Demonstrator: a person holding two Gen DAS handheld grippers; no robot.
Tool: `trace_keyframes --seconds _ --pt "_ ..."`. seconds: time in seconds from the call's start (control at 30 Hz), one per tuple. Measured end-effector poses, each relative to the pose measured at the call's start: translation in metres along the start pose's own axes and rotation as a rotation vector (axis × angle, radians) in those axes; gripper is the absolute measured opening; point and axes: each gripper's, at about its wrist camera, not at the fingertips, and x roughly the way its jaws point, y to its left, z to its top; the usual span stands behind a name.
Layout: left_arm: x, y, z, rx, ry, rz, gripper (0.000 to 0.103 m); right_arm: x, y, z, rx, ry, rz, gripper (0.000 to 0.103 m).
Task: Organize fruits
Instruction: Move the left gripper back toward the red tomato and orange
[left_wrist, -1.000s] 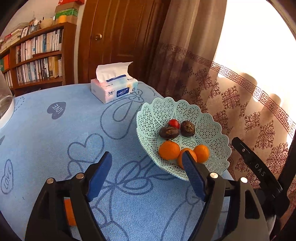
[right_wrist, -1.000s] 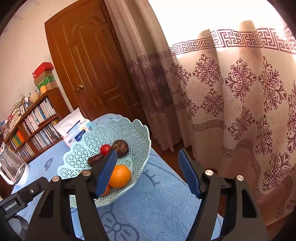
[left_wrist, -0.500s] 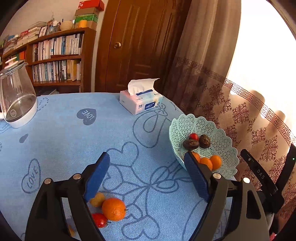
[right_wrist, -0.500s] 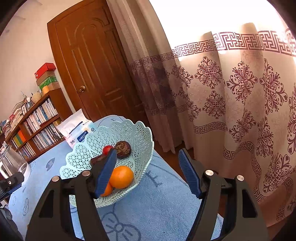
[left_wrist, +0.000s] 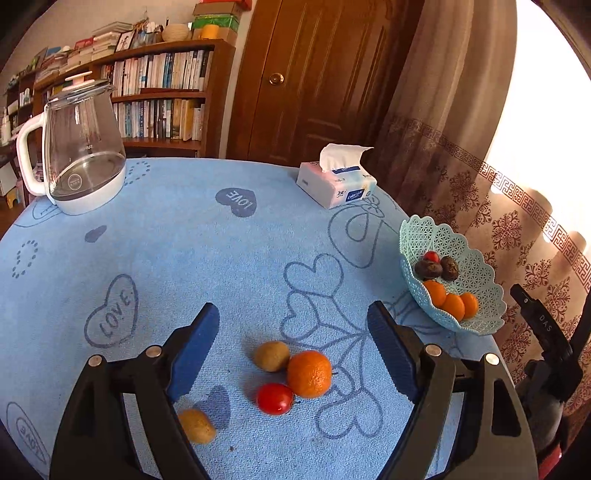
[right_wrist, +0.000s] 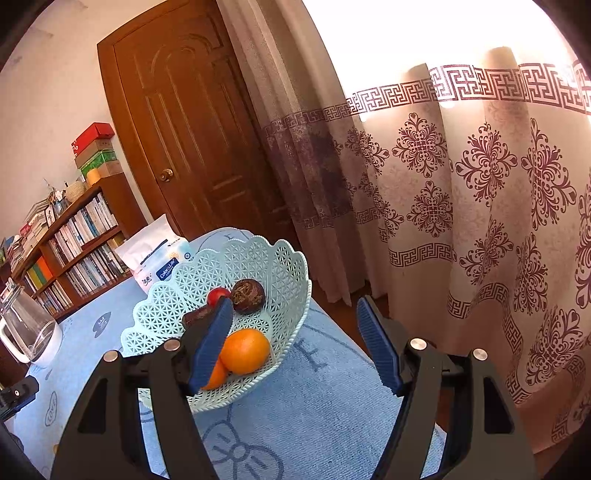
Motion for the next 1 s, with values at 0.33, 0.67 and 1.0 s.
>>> trace_keyframes --seconds 0.33,0.67,1.0 --pt "0.005 0.007 -0.036 0.038 0.077 -0.006 0.074 0.001 -0.001 0.000 0.002 0.009 0.004 0.071" --pt "0.018 -0.002 -0.053 0.128 0.131 -0.022 0.054 0.002 0.000 -0.001 -0.003 0.013 0.003 0.071" --pt "0.028 0.001 -0.058 0.133 0.176 -0.028 0.048 0.003 0.001 -0.001 -0.007 0.017 0.004 0.071"
